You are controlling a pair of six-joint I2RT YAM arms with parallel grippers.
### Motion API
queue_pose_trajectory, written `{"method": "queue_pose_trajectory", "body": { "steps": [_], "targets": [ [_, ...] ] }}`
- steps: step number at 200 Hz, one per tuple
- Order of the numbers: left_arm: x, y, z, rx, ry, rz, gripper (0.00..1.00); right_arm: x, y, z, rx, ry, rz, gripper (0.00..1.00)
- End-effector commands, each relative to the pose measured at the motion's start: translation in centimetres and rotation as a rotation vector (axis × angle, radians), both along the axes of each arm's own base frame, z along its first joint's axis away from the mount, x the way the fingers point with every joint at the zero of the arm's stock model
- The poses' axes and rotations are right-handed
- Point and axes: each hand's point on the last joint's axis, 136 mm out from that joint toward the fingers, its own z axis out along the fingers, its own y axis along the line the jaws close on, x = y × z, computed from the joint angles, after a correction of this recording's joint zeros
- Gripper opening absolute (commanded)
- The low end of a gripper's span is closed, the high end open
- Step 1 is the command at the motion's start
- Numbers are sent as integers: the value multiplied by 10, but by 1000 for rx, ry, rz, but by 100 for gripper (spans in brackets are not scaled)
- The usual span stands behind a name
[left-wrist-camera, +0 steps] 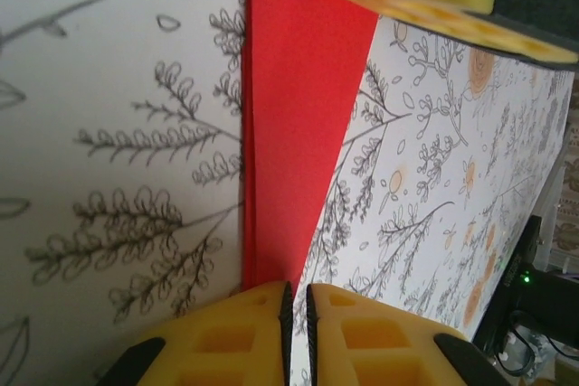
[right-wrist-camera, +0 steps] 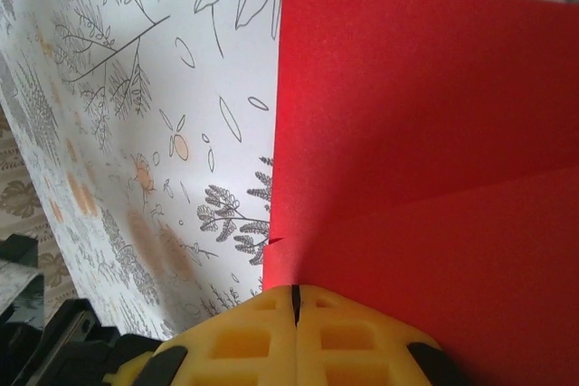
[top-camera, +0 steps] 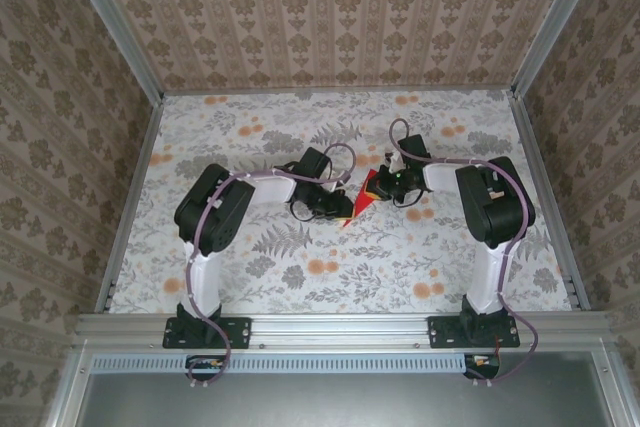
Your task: Fold a paper plane with a square sheet of paper (fold left side to right side)
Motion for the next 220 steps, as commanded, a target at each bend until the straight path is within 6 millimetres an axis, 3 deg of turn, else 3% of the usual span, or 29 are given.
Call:
{"method": "queue_pose_trajectory", "body": {
  "steps": [1, 33, 54, 126, 220],
  "targets": [
    [-10, 3, 26, 2, -2, -22, 16, -10, -12, -23, -79, 91, -15, 4],
    [-15, -3, 44, -63, 13, -30, 16, -15, -15, -29, -104, 115, -6, 4],
    [-19, -6, 45, -91, 39, -40, 16, -16, -15, -30, -109, 122, 1, 4],
    [-25, -1, 8, -22, 90, -56, 16, -18, -16, -31, -120, 130, 11, 4],
    [-22, 6, -13, 35, 90, -38, 16, -21, -20, -32, -152, 142, 33, 4]
  ]
}}
